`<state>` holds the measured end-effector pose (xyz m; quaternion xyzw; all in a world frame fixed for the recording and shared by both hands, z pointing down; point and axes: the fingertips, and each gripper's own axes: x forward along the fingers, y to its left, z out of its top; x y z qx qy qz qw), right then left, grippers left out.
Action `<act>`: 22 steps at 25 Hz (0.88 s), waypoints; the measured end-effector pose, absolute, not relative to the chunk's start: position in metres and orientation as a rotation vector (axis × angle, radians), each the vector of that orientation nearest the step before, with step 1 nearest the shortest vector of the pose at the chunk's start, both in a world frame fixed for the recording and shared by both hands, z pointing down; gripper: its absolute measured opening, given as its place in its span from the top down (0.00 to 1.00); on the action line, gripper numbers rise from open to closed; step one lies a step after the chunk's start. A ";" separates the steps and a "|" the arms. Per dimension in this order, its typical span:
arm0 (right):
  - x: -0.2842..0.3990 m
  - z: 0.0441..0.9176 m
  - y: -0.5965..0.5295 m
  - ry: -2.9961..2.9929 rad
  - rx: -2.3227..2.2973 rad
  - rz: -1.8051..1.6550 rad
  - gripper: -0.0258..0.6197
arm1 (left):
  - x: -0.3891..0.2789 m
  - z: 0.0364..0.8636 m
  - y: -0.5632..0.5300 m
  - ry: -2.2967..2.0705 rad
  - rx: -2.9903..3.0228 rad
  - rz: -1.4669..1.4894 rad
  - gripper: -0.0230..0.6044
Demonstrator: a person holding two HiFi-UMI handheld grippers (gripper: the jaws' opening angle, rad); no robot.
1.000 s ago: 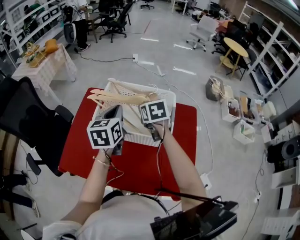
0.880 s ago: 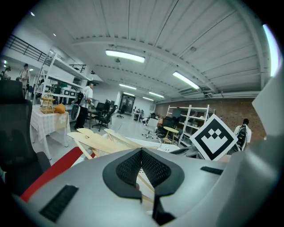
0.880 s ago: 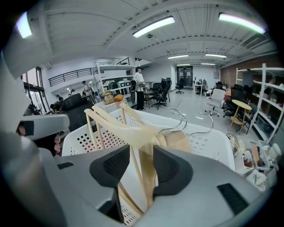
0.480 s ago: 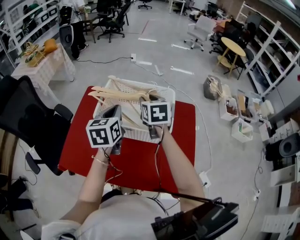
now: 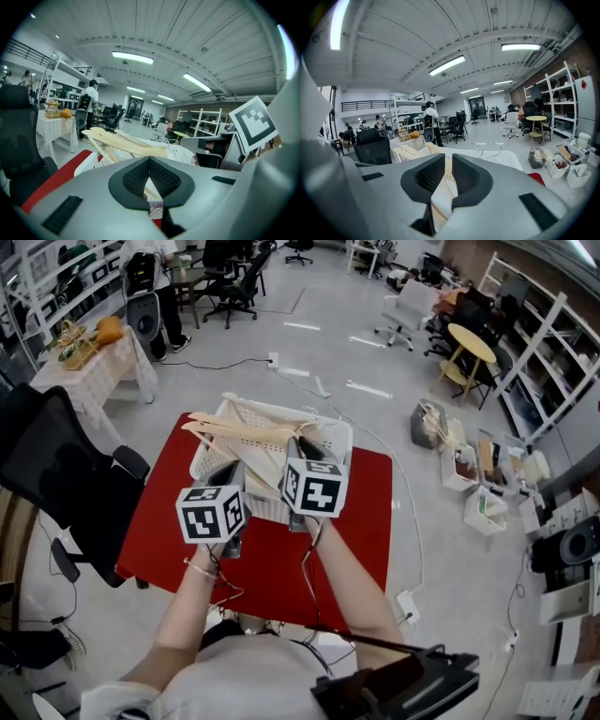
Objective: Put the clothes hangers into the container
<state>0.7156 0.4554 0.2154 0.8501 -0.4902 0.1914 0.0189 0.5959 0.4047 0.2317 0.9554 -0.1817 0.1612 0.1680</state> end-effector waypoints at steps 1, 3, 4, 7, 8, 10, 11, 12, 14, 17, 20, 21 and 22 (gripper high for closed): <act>0.714 0.221 0.457 -1.506 2.637 0.602 0.88 | 0.595 0.234 0.405 -0.517 2.717 0.461 0.96; 0.712 0.231 0.459 -1.474 2.624 0.623 0.90 | 0.593 0.237 0.405 -0.518 2.717 0.464 0.96; 0.710 0.235 0.460 -1.469 2.615 0.633 0.91 | 0.591 0.237 0.405 -0.519 2.718 0.466 0.96; 0.706 0.235 0.466 -1.463 2.610 0.629 0.92 | 0.586 0.238 0.413 -0.510 2.727 0.482 0.96; 0.704 0.233 0.469 -1.462 2.621 0.625 0.92 | 0.585 0.239 0.417 -0.502 2.733 0.485 0.96; 0.697 0.228 0.474 -1.460 2.651 0.624 0.92 | 0.582 0.240 0.421 -0.480 2.750 0.485 0.96; 0.692 0.226 0.474 -1.455 2.663 0.621 0.92 | 0.580 0.240 0.420 -0.467 2.758 0.483 0.96; 0.686 0.224 0.472 -1.449 2.672 0.615 0.92 | 0.579 0.239 0.418 -0.450 2.764 0.480 0.96; 0.673 0.223 0.466 -1.432 2.678 0.605 0.92 | 0.575 0.236 0.411 -0.405 2.776 0.472 0.96; 0.655 0.227 0.463 -1.357 2.714 0.601 0.92 | 0.564 0.231 0.406 -0.316 2.802 0.461 0.96; 0.642 0.224 0.459 -1.263 2.779 0.582 0.92 | 0.556 0.226 0.399 -0.217 2.839 0.453 0.96; 0.636 0.223 0.460 -1.229 2.800 0.579 0.92 | 0.553 0.225 0.398 -0.179 2.848 0.459 0.96; 0.627 0.223 0.463 -1.194 2.820 0.582 0.92 | 0.548 0.226 0.400 -0.138 2.850 0.467 0.96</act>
